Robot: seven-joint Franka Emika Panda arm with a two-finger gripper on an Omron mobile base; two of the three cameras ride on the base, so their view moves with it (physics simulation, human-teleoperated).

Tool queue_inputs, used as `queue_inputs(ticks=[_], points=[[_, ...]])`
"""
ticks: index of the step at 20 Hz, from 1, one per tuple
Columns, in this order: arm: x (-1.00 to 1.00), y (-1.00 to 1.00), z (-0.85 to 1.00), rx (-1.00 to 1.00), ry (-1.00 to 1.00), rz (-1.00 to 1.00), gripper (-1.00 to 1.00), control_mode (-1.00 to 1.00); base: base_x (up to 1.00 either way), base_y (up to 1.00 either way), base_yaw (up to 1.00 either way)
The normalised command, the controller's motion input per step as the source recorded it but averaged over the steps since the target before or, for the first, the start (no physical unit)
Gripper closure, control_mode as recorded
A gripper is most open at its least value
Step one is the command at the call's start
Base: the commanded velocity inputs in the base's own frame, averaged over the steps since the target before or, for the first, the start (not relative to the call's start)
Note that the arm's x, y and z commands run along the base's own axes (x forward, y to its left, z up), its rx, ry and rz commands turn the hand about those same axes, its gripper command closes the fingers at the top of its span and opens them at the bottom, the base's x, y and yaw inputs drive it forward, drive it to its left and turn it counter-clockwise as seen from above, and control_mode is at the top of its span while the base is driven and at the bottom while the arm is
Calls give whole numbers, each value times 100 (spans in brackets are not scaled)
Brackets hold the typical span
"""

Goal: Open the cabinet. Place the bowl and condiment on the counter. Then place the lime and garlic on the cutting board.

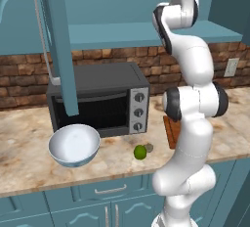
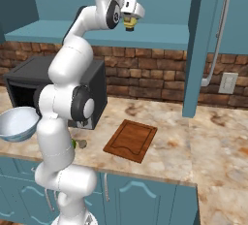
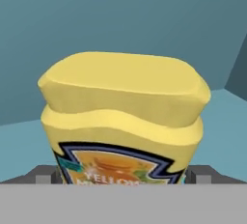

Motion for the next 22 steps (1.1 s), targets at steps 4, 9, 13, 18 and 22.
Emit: queue_inputs(ticks=[4, 9, 13, 18, 22], points=[[24, 0, -12, 1, -2, 4, -100, -100, 0, 0, 0], [23, 0, -8, 2, -3, 4, 100, -100, 0, 0, 0], [1, 0, -5, 3, -5, 5, 100, -100, 0, 0, 0], [-29, 0, -13, 4, -10, 4, 100, -100, 0, 0, 0], [-99, 0, -25, 3, -22, 8, 100, -100, 0, 0, 0]])
